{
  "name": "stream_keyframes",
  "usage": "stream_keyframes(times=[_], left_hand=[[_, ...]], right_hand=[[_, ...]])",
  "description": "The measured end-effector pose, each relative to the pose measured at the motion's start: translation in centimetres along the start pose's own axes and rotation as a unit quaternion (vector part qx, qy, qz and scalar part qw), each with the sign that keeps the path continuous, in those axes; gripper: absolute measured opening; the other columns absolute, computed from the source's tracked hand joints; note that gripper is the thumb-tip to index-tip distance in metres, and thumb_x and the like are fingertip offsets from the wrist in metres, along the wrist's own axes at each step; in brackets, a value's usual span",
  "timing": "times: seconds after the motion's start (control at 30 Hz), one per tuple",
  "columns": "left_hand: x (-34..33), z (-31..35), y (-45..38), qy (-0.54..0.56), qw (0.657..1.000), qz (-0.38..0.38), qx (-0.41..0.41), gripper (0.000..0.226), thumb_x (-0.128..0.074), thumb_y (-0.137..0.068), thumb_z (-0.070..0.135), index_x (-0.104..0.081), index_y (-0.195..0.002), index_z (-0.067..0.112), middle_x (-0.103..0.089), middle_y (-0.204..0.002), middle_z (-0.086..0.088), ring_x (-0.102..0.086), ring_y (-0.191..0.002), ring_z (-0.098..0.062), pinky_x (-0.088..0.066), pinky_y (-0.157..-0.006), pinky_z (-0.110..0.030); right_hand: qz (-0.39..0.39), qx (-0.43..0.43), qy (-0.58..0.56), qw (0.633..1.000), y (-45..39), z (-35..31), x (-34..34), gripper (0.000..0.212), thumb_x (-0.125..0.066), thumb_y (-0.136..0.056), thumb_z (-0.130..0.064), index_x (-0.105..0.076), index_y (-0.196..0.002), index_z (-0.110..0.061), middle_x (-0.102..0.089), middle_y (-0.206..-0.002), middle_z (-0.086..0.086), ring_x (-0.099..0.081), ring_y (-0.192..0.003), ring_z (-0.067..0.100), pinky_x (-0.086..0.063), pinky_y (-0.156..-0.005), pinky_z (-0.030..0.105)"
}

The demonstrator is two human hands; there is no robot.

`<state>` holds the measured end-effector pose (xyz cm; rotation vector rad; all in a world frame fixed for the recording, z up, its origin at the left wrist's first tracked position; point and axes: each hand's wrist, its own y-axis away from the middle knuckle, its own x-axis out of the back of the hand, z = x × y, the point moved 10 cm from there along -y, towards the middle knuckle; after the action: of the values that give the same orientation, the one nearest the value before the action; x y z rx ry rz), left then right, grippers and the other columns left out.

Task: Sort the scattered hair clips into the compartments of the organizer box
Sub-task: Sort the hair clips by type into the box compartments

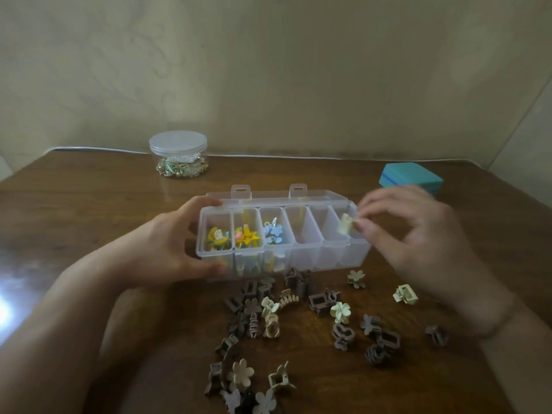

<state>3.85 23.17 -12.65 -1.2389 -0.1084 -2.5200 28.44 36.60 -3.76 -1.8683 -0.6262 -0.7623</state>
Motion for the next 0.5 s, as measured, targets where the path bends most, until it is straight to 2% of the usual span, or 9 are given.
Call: stream_keyframes(times=[0.13,0.23,0.3,0.33,0.4,0.43,0.5], left_hand=[[2.7,-0.5,1.3,-0.076,0.996,0.034,0.024,0.098,-0.048,-0.047,0.099,-0.041,-0.134,0.055,-0.052,-0.111,0.025,-0.046,-0.102,0.007,-0.041,-0.083,-0.027],[4.4,1.7,1.6,-0.104,0.984,0.141,-0.023,0.093,-0.036,-0.061,0.097,-0.051,-0.134,0.041,-0.051,-0.112,0.024,-0.045,-0.105,-0.001,-0.039,-0.086,-0.031],[4.0,4.1,1.6,-0.127,0.97,0.197,-0.063,0.085,-0.042,-0.071,0.088,-0.056,-0.133,0.031,-0.054,-0.125,0.014,-0.045,-0.12,-0.011,-0.04,-0.097,-0.039],[3.3,5.2,1.5,-0.141,0.966,0.203,-0.075,0.081,-0.044,-0.075,0.084,-0.056,-0.133,0.028,-0.054,-0.132,0.009,-0.045,-0.126,-0.014,-0.039,-0.102,-0.043],[1.4,6.4,1.0,-0.168,0.964,0.189,-0.086,0.078,-0.046,-0.078,0.079,-0.057,-0.134,0.026,-0.053,-0.14,0.006,-0.044,-0.131,-0.017,-0.037,-0.108,-0.047],[0.7,6.7,0.8,-0.175,0.964,0.181,-0.086,0.078,-0.044,-0.079,0.079,-0.056,-0.135,0.026,-0.053,-0.141,0.006,-0.045,-0.132,-0.018,-0.036,-0.109,-0.048],[0.0,6.6,0.5,-0.178,0.965,0.176,-0.077,0.078,-0.041,-0.079,0.08,-0.056,-0.135,0.028,-0.055,-0.14,0.008,-0.047,-0.132,-0.017,-0.036,-0.11,-0.046]], right_hand=[[-0.054,0.009,-0.001,0.999,-3.2,-1.5,-4.4,0.012,-0.065,-0.088,-0.03,-0.074,-0.09,-0.021,-0.064,-0.096,-0.012,-0.053,-0.1,0.008,-0.046,-0.087,0.031],[-0.068,0.03,0.001,0.997,-2.8,-1.7,-4.7,0.015,-0.061,-0.089,-0.034,-0.073,-0.092,-0.025,-0.064,-0.095,-0.014,-0.052,-0.1,0.006,-0.046,-0.086,0.033],[-0.07,0.042,-0.026,0.996,-2.1,-1.8,-3.0,0.015,-0.058,-0.088,-0.041,-0.069,-0.087,-0.032,-0.063,-0.083,-0.019,-0.057,-0.086,0.004,-0.049,-0.072,0.029],[-0.094,0.043,-0.03,0.994,-1.7,-1.8,-2.6,0.016,-0.054,-0.086,-0.048,-0.066,-0.083,-0.037,-0.061,-0.076,-0.019,-0.058,-0.079,0.004,-0.046,-0.063,0.023],[-0.198,0.023,0.003,0.98,-0.4,-1.6,-3.7,0.025,-0.046,-0.08,-0.063,-0.061,-0.082,-0.043,-0.059,-0.07,-0.021,-0.058,-0.075,0.001,-0.043,-0.056,0.017],[-0.252,0.016,0.046,0.967,0.4,-1.5,-4.7,0.032,-0.042,-0.075,-0.07,-0.059,-0.086,-0.045,-0.058,-0.071,-0.022,-0.058,-0.074,-0.002,-0.045,-0.059,0.017],[-0.302,0.02,0.121,0.945,1.8,-1.7,-5.9,0.044,-0.038,-0.071,-0.078,-0.053,-0.098,-0.047,-0.058,-0.078,-0.022,-0.055,-0.074,-0.005,-0.048,-0.068,0.019]])
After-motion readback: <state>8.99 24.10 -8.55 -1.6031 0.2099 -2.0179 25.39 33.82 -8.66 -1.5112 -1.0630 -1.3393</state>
